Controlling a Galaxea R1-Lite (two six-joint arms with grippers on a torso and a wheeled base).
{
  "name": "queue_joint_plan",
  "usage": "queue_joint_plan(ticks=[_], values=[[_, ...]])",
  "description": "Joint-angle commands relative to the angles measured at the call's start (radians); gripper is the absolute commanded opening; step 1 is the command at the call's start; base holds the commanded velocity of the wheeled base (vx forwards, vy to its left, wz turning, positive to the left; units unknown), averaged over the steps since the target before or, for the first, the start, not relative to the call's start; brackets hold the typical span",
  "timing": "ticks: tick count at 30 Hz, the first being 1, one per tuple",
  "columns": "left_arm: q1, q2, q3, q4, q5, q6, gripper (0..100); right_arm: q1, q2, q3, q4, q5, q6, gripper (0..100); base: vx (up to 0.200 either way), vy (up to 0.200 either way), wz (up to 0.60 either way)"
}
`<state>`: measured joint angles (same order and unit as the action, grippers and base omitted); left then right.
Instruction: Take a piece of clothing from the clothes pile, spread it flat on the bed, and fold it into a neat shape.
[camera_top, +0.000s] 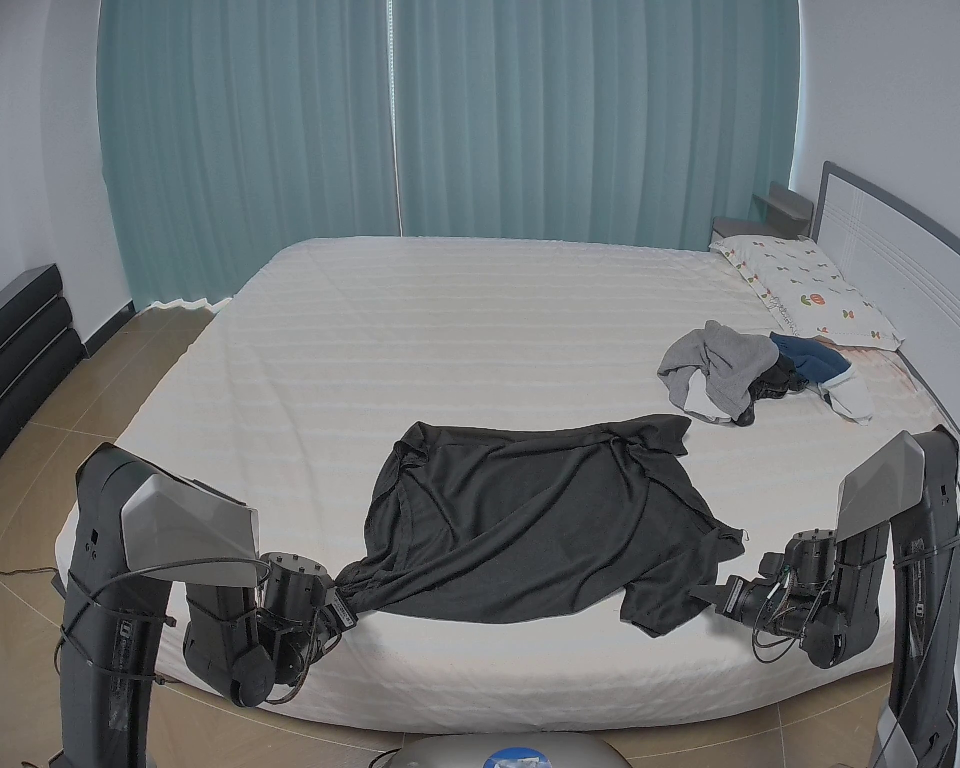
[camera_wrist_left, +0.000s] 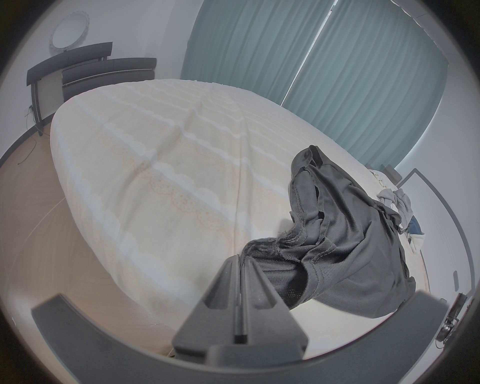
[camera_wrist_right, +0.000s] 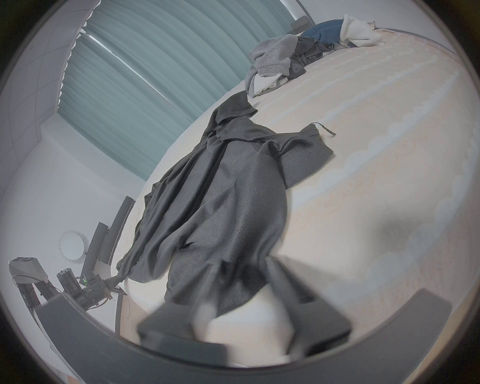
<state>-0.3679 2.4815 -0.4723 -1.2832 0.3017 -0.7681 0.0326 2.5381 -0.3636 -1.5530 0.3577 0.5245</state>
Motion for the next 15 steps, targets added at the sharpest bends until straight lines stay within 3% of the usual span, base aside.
queue_joint_plan(ticks=[1, 10, 15], values=[[0.000, 0.000, 0.000, -0.001, 0.000, 0.000, 0, 0.006, 0.010, 0.002, -0.015, -0.006, 0.000, 0, 0.000, 0.000, 0.00], [0.000, -0.003, 0.009, -0.001, 0.002, 0.010, 0, -0.006, -0.081, 0.051, -0.015, -0.037, 0.000, 0, 0.000, 0.000, 0.00], [0.000, -0.102, 0.067, 0.001, 0.002, 0.098, 0, 0.003, -0.252, 0.155, -0.002, -0.039, -0.023, 0, 0.000, 0.000, 0.00]])
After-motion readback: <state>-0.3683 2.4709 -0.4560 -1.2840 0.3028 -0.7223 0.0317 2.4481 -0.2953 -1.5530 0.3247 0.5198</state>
